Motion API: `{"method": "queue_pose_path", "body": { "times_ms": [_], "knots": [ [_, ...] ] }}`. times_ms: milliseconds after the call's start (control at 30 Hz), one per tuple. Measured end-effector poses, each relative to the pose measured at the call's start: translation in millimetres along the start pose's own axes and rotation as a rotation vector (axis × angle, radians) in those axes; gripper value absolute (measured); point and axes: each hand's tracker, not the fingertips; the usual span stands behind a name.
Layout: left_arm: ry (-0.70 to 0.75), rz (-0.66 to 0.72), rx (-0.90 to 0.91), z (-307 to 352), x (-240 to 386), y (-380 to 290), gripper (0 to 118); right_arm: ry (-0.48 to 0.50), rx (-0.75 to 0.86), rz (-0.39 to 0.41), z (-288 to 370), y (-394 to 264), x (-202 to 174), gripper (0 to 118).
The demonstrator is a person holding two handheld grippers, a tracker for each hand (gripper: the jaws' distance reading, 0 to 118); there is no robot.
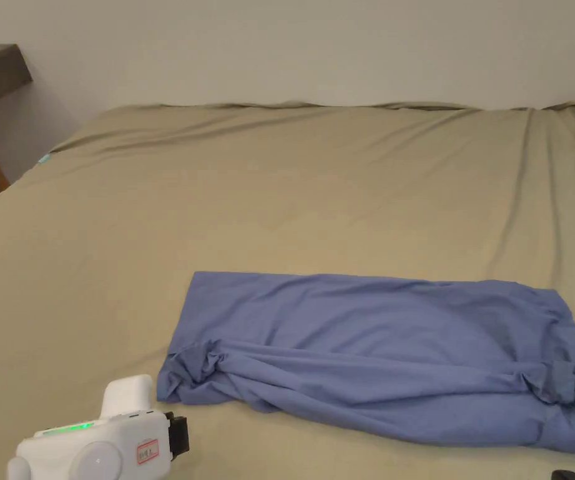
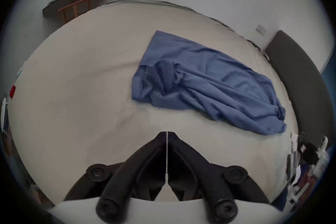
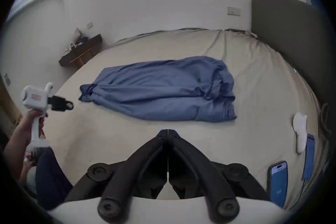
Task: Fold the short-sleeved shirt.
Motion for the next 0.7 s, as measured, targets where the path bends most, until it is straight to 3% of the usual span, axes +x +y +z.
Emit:
{"method": "queue_pose_path", "body": {
  "times_ms": [33,67,100,133,167,267,333,367,400,433,467,500,533,633,667,700],
  "knots": [
    [0.032,-0.022,0.014,-8,-3,11,47,-0.003,-0.002,0.005,-1,-2,3,3],
    [0.118,-0.096,0.073,-17,-6,24,104,-0.005,-0.006,0.005,-3,-3,7,3],
    [0.172,-0.134,0.027,-33,-7,36,118,-0.008,-0.018,-0.005,-6,-3,12,3],
    [0.2,-0.173,-0.081,-50,-9,43,118,-0.017,-0.027,-0.008,-4,0,8,3],
    [0.208,-0.164,0.026,-56,-8,57,118,-0.021,-0.033,-0.021,-5,0,11,3],
    [0.252,-0.197,0.001,-93,-10,79,118,-0.044,-0.035,-0.042,-7,1,19,3],
    [0.257,-0.213,-0.009,-76,1,66,117,-0.066,-0.035,-0.051,-10,0,24,3],
    [0.254,-0.224,-0.014,-77,2,65,111,-0.072,-0.036,-0.054,-12,-1,27,3],
    [0.248,-0.227,-0.017,-71,4,64,92,-0.082,-0.042,-0.053,-14,4,30,3],
    [0.208,-0.225,0.01,-76,2,65,92,-0.108,-0.054,-0.046,-18,6,34,3],
    [0.159,-0.204,0.049,-68,4,66,79,-0.153,-0.063,-0.035,-22,8,39,3],
    [0.138,-0.187,0.067,-58,6,67,48,-0.186,-0.064,-0.033,-26,10,45,3],
    [0.08,-0.17,0.064,-49,2,68,8,-0.177,-0.061,-0.044,-33,15,59,3],
    [-0.11,0.038,0.075,-9,9,61,8,-0.187,-0.063,-0.061,-55,24,84,3],
    [-0.123,0.066,0.063,-3,7,61,8,-0.159,-0.076,-0.077,-64,30,96,15],
    [-0.119,0.076,0.069,-18,-9,73,8,-0.125,-0.1,-0.101,-75,34,103,45]
  ]
}}
